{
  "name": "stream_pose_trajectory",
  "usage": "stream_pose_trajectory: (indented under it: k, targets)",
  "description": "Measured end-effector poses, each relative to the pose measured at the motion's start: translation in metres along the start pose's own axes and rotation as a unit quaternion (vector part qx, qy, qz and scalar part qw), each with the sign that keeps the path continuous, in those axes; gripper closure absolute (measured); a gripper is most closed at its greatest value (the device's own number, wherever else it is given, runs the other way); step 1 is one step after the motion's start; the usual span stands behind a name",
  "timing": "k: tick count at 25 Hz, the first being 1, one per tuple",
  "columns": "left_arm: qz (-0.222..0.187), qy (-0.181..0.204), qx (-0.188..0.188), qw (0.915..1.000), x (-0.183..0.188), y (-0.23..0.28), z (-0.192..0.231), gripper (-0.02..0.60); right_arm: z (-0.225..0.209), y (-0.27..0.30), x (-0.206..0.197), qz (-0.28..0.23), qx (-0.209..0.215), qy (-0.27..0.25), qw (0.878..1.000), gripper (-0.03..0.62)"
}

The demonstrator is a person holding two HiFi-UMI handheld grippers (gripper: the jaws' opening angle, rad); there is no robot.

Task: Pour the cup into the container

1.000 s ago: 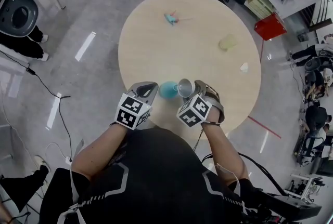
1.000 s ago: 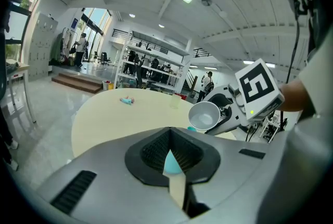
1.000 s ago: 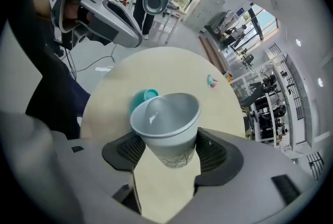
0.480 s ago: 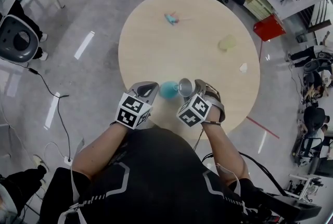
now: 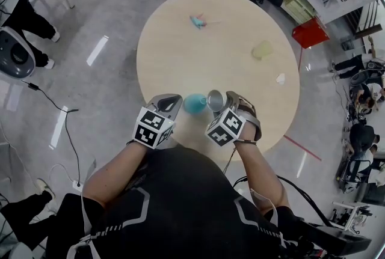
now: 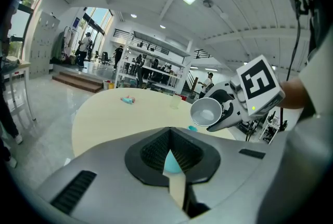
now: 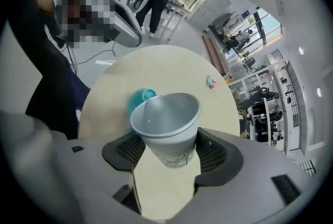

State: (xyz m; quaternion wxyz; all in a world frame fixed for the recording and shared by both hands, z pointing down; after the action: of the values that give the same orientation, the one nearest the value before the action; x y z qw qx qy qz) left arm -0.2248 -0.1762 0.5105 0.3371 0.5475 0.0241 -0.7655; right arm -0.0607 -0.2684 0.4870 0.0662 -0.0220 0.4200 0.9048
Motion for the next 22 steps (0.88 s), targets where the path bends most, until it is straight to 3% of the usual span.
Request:
stream_pose_trajectory:
  k: [22]
  targets:
    - [0.003, 0.000, -0.001, 1.0000, -0.0012, 0.0024, 0.0055, 0.581, -0.0076, -0.0025, 0.0062, -0.002, -0.012, -0.015, 1.000, 0.286]
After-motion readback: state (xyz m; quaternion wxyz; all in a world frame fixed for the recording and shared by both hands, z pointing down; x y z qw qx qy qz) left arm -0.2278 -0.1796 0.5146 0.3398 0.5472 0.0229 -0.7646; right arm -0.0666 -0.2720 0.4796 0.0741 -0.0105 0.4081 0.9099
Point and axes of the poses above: the fingertips, and each gripper's own axes: y forward along the fingers, z to its left, x out of its top, the point moved 8 cm from there along -y, backward along the fingers, and after that the axes turned 11 degrees about -x, right-handed, at the moved point
